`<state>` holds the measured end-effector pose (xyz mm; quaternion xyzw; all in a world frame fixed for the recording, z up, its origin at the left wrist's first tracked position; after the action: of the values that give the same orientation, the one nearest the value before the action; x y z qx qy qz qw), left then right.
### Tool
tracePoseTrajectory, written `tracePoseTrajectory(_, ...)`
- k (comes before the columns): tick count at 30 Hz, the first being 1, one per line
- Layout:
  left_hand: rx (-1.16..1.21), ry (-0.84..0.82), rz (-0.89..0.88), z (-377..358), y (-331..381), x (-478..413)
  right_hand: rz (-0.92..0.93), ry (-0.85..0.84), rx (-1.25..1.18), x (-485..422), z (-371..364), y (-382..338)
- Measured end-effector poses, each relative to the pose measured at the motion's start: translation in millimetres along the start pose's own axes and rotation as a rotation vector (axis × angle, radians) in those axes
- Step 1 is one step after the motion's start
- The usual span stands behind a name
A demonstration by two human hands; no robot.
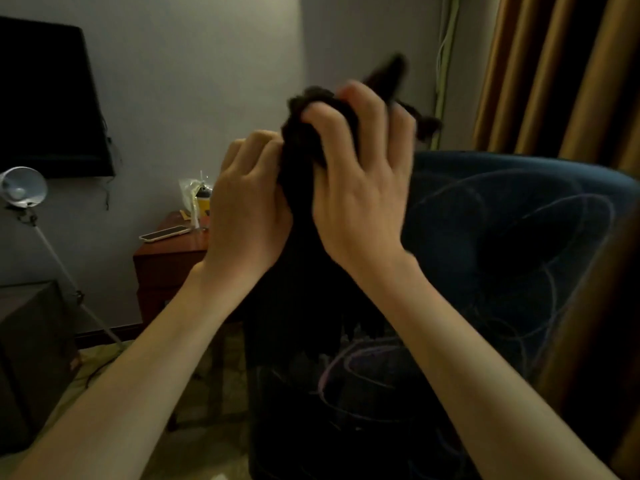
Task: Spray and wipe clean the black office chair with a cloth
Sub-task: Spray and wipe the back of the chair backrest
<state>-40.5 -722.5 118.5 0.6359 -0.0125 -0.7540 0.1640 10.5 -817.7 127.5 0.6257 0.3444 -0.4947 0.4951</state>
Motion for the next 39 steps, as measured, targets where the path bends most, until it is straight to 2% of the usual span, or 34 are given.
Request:
tracePoseTrajectory(3,-0.03,0.012,-0.001,-2,-6,0,0.081,-0.224,0.091,-7,-39,8)
tracePoseTrajectory(5,-0.047,0.013,-0.011,-4,-10,0,0.135,-0.286,0.136,9,-43,22)
tracePoseTrajectory(8,-0.061,-0.002,-0.026,-5,-17,-2,0.17,-0.241,0.206,27,-16,53)
tracePoseTrajectory(11,-0.081,-0.02,-0.019,-5,-25,-4,0.069,-0.199,0.276,47,18,103)
tracePoseTrajectory(14,-0.094,-0.034,-0.023,-3,-29,-4,-0.01,-0.229,0.275,57,38,129)
tracePoseTrajectory(16,-0.104,-0.044,-0.022,0,-27,-4,-0.021,-0.224,0.232,51,47,125)
tracePoseTrajectory(18,-0.121,-0.051,-0.022,3,-22,-4,-0.027,-0.145,0.182,37,59,116)
tracePoseTrajectory(21,-0.108,-0.028,-0.06,3,-3,-9,0.071,-0.025,0.185,17,66,90)
tracePoseTrajectory(24,-0.053,-0.013,-0.11,-10,18,-13,0.188,-0.124,0.215,24,32,70)
tracePoseTrajectory(28,-0.016,-0.005,-0.104,-28,19,-10,0.124,-0.199,0.203,91,-14,74)
tracePoseTrajectory(33,0.017,0.053,-0.086,-27,8,-14,0.343,-0.536,0.159,233,-53,27)
tracePoseTrajectory(36,0.002,0.062,-0.09,-26,0,-14,0.407,-0.713,0.119,272,-52,1)
tracePoseTrajectory(37,0.0,0.064,-0.081,-25,-3,-14,0.402,-0.726,0.096,269,-50,-1)
tracePoseTrajectory(39,0.003,0.076,-0.064,-23,-8,-15,0.325,-0.607,0.038,236,-39,1)
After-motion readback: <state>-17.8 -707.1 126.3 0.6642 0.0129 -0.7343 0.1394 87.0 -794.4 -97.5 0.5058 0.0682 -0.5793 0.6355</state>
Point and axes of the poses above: each hand's wrist, its own x-axis away from the middle knuckle, its own z-axis out of the back of the hand, y = z × x, the point moved 10 cm from there along -x, towards the middle knuckle, and after that the axes turned 12 degrees about z, right-handed, at the moved point
